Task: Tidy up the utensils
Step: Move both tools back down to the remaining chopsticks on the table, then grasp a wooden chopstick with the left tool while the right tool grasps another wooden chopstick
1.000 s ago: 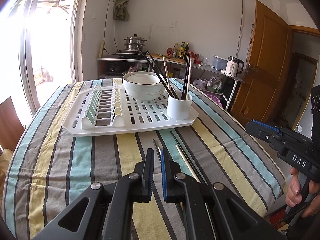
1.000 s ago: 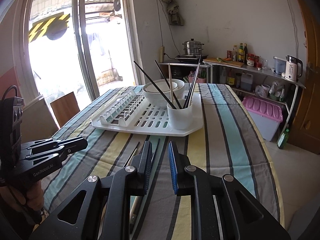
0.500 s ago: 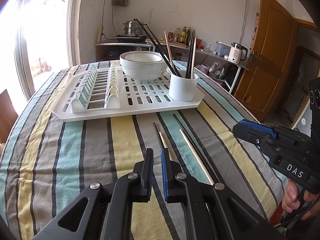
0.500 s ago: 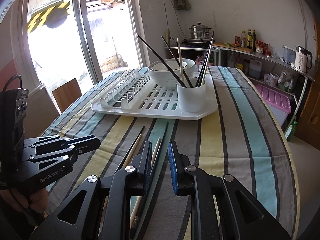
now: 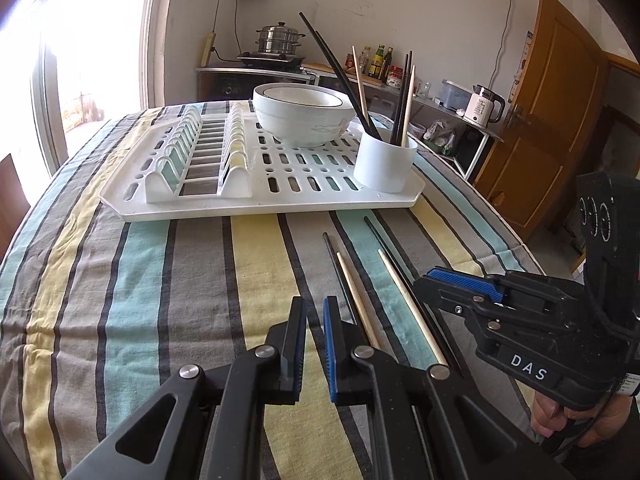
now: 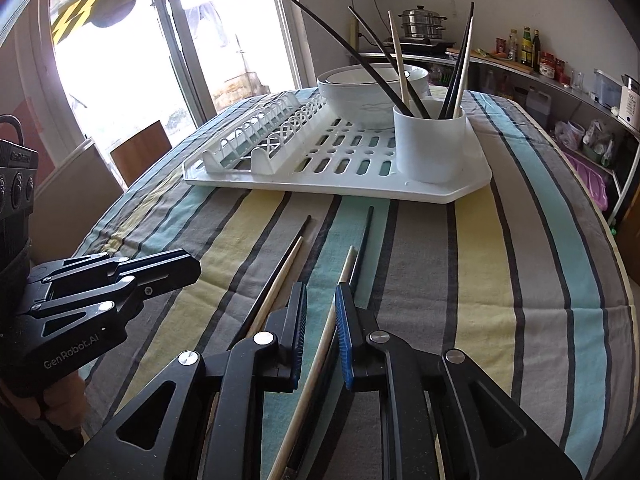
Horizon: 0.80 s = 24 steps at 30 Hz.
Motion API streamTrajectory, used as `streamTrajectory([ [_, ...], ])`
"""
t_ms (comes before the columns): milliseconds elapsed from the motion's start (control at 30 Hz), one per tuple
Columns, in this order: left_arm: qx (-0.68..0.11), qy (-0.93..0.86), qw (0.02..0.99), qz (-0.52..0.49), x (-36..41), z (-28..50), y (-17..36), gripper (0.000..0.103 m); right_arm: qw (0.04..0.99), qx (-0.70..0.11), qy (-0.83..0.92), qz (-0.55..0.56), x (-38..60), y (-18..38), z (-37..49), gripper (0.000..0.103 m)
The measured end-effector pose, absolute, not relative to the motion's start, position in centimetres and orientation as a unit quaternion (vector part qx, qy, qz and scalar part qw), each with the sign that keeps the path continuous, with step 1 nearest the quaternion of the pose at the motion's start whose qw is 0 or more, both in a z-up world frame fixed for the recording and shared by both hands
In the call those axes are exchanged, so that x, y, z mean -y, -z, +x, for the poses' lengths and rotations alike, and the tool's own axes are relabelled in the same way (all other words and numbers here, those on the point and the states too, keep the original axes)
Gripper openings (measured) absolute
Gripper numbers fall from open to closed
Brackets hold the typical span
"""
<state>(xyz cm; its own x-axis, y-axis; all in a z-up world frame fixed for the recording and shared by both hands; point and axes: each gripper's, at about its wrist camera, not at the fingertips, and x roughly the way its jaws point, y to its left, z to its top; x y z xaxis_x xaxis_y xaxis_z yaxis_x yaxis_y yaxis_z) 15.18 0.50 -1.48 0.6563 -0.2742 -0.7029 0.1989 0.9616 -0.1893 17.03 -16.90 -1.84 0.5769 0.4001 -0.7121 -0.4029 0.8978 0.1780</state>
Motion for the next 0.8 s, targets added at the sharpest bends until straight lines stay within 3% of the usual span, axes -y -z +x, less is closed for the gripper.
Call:
streamTrajectory([
  [633,-0.402,0.134,0.904,-0.064,-1.3,15.8,1.9,0.008,0.876,-0.438,-0.195,-0.043,15.4,3.7,19.7,0.014],
  [800,-0.403,0.137,0.903,-0.065,-1.0,15.8,1.7,0.008,0.878,-0.437,-0.187,-0.058,15.3,3.7,19.7,0.007],
])
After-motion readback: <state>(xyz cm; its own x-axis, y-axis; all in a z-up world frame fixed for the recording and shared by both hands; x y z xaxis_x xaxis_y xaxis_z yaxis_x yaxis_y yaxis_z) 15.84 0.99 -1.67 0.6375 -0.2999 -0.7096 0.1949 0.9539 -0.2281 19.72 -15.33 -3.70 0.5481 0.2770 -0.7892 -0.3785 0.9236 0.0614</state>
